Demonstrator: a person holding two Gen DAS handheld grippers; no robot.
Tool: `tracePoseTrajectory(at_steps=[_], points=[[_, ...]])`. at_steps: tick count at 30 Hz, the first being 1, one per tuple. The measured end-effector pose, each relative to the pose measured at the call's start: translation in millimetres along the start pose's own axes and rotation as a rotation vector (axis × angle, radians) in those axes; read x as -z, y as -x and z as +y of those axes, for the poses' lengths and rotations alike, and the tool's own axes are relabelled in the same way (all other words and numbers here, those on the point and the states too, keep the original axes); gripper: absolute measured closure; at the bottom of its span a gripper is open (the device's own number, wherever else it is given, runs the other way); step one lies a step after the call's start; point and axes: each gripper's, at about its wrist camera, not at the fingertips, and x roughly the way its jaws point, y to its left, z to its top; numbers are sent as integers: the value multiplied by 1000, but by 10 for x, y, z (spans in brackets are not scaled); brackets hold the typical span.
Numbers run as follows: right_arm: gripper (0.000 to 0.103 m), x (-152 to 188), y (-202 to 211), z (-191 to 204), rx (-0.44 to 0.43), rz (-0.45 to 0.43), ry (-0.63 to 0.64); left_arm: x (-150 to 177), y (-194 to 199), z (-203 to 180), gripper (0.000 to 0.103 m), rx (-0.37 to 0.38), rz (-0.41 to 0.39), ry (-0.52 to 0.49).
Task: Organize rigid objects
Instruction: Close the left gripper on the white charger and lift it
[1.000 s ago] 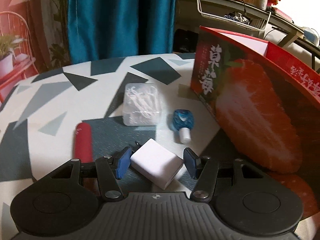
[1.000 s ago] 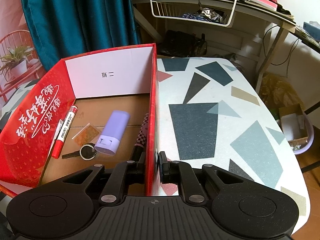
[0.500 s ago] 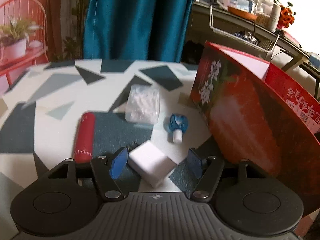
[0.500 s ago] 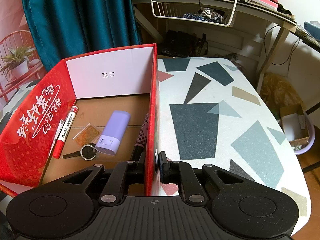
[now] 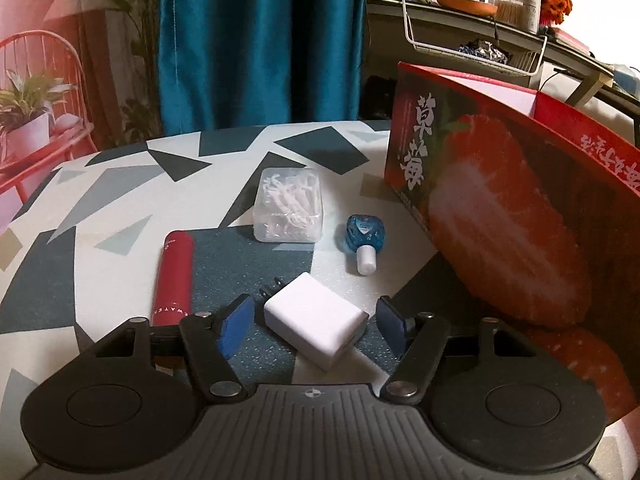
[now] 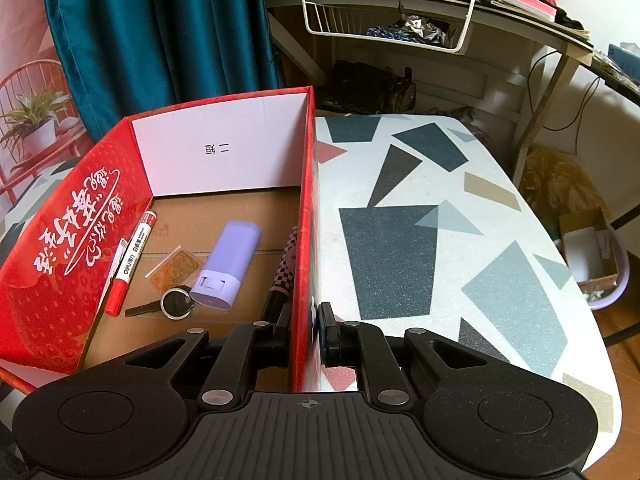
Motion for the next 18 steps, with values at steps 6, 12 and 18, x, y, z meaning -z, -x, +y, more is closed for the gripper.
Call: tracePoseTrajectory(at_steps=[6,12,18], points=[[92,-3,1,-2,0,0,0,12,38,-91,33,-3,6,-21],[92,-2,1,-2,1,0,1,4,79,-165,39,39,14,-39],[92,-2,1,-1,1,1,1,-9,69,-162,48,53,11,-55]])
